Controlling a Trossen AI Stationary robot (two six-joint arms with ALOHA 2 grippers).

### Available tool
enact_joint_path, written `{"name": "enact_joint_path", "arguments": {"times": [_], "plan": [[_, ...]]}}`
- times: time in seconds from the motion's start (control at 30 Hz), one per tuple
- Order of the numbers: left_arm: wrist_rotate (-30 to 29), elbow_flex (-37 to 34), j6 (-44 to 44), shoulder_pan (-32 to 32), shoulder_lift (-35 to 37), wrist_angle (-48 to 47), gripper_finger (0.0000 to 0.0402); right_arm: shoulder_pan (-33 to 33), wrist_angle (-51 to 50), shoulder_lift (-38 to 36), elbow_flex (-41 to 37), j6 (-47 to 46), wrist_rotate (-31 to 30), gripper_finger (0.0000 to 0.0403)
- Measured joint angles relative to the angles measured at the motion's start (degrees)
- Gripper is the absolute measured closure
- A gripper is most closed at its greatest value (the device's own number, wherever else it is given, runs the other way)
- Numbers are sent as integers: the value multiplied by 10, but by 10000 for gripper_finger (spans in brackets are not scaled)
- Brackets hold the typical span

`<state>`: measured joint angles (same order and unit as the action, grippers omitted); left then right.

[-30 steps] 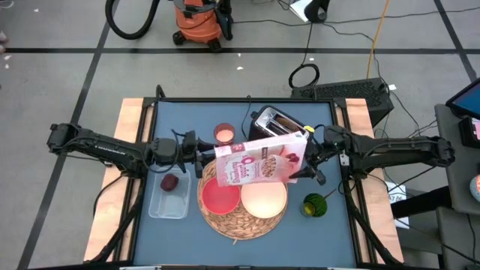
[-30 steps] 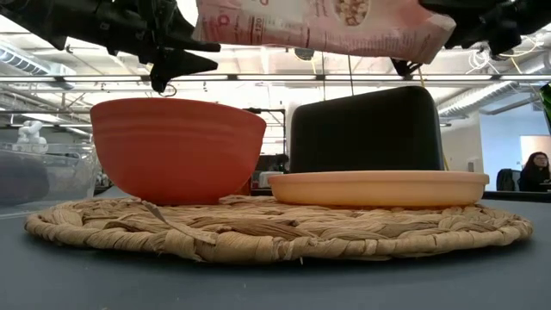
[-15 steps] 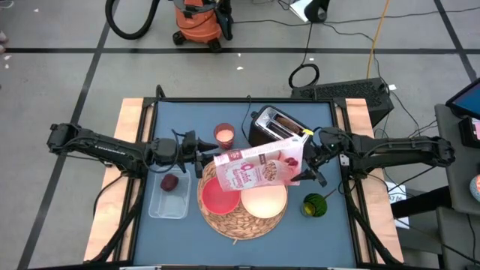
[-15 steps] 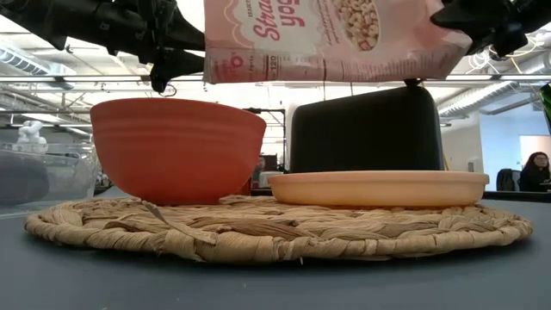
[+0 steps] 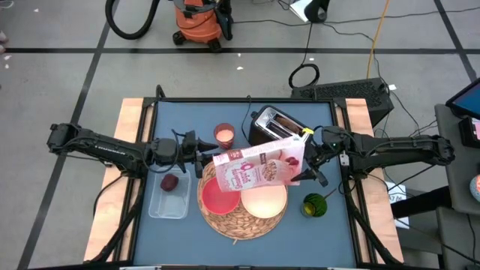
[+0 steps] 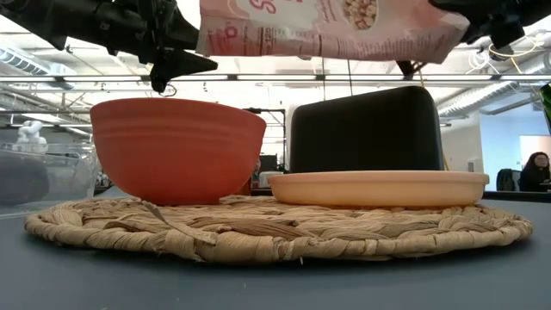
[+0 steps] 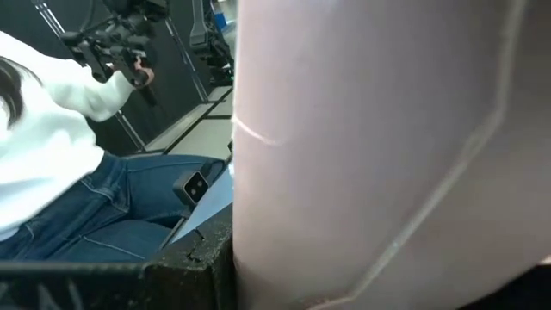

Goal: Arrange a breakfast setting
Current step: Pour the cereal from the cereal box into the orange bowl

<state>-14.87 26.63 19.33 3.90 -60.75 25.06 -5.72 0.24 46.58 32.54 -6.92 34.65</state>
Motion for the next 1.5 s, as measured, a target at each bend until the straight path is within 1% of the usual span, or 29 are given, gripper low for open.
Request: {"name": "enact_joint_path", "arguments": {"times": [0.27, 0.53, 0.7, 0.93, 1.03, 1.17, 1.33, 1.5], "plan": [[0, 0, 0, 0, 0, 0, 220, 9, -25, 4, 25, 1, 1, 211], [0, 0, 0, 0, 0, 0, 220, 34, -23, 49, 25, 1, 1, 211], [0, 0, 0, 0, 0, 0, 220, 36, -33, 60, 40, 1, -1, 211], [0, 0, 0, 0, 0, 0, 220, 36, -127, 65, 105, 24, -4, 211], [0, 0, 0, 0, 0, 0, 220, 36, -157, 75, 128, 46, -27, 211], [0, 0, 0, 0, 0, 0, 220, 36, -168, 101, 130, 68, -61, 211], [0, 0, 0, 0, 0, 0, 220, 36, -172, 129, 130, 76, -60, 211], [0, 0, 0, 0, 0, 0, 220, 36, -148, 119, 129, 72, -60, 211]]}}
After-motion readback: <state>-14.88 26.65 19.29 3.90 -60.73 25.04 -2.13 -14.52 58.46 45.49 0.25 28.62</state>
